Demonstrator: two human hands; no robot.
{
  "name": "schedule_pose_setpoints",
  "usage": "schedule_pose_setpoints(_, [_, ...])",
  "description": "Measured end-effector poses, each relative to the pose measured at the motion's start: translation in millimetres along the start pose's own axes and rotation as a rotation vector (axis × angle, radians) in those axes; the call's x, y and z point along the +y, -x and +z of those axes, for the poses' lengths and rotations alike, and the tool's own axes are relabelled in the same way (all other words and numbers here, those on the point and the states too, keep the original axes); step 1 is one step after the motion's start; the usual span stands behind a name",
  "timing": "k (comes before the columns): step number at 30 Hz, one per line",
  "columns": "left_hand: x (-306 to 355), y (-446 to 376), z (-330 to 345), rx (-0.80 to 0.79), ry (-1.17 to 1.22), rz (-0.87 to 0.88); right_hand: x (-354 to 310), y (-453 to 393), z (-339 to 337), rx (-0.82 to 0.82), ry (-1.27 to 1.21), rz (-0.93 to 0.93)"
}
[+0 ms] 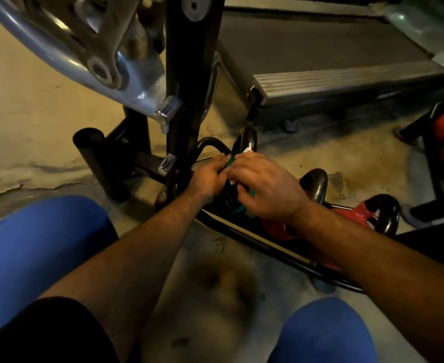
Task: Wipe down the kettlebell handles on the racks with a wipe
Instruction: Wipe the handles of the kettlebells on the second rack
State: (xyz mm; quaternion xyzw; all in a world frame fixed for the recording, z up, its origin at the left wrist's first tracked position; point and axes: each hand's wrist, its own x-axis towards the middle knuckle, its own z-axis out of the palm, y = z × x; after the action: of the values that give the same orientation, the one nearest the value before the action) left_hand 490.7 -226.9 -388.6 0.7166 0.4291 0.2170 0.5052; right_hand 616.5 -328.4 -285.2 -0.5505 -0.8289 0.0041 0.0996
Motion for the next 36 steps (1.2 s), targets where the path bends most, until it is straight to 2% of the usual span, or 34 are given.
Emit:
schedule_pose_setpoints(2, [-7.1, -2.9, 2.0, -0.038, -0.046, 0.022, 3.8, 0.3, -2.6, -0.022, 0.102, -0.006])
schedule_pose_setpoints(6, [-28.4, -15.1, 13.7, 0.029, 0.006, 0.065, 1.4, -4.1, -0.4, -0.031, 0.139, 0.085])
schedule_pose_setpoints(8, [-23.9, -14.2, 8.3, 0.01, 0.018, 0.034, -9.9, 7.9, 5.4, -0.091, 0.153, 0.017])
schedule_pose_setpoints(10, [-13.9, -7.4, 2.7, -0.009, 0.022, 0.011, -12.0, 17.0, 4.3, -0.174, 0.195, -0.126])
schedule_pose_setpoints(12, [-13.9, -7.4, 3.9, 0.007, -0.048, 0.041, -1.1, 10.9, -3.2, -0.173, 0.253, -0.177])
schedule_pose_setpoints(15, [-19.8, -12.8, 6.0, 0.017, -0.073, 0.062, 4.8, -5.0, -11.9, -0.1, 0.266, -0.007])
schedule_pose_setpoints(16, [-19.1, -12.5, 4.9, 0.013, -0.077, 0.068, -1.6, -2.3, -9.1, -0.105, 0.243, -0.01])
schedule_pose_setpoints(18, [-16.4, -11.9, 3.0, 0.01, -0.092, 0.074, -16.7, 12.8, 5.1, -0.191, 0.216, -0.157])
schedule_pose_setpoints(20, [-16.4, -12.1, 0.9, 0.017, -0.091, 0.084, -24.8, 25.9, 15.3, -0.341, 0.355, -0.297])
schedule_pose_setpoints(22, [-17.1, -12.4, 1.8, 0.016, -0.091, 0.083, -17.7, 28.9, 16.9, -0.415, 0.529, -0.303])
schedule_pose_setpoints(28, [-12.3, -11.4, 6.2, 0.062, -0.105, 0.079, 0.4, 30.1, 8.0, -0.32, 0.561, -0.3])
schedule_pose_setpoints(32, [-12.0, -9.7, 5.0, 0.041, -0.109, 0.075, 4.2, 14.5, -1.2, -0.168, 0.511, -0.112])
schedule_pose_setpoints(34, [-12.6, -6.8, 4.4, 0.043, -0.112, 0.076, 0.2, 14.3, 0.8, -0.182, 0.499, -0.083])
schedule_pose_setpoints(36, [-12.4, -4.2, 2.7, 0.043, -0.102, 0.072, -4.3, 19.5, 4.4, -0.26, 0.503, -0.164])
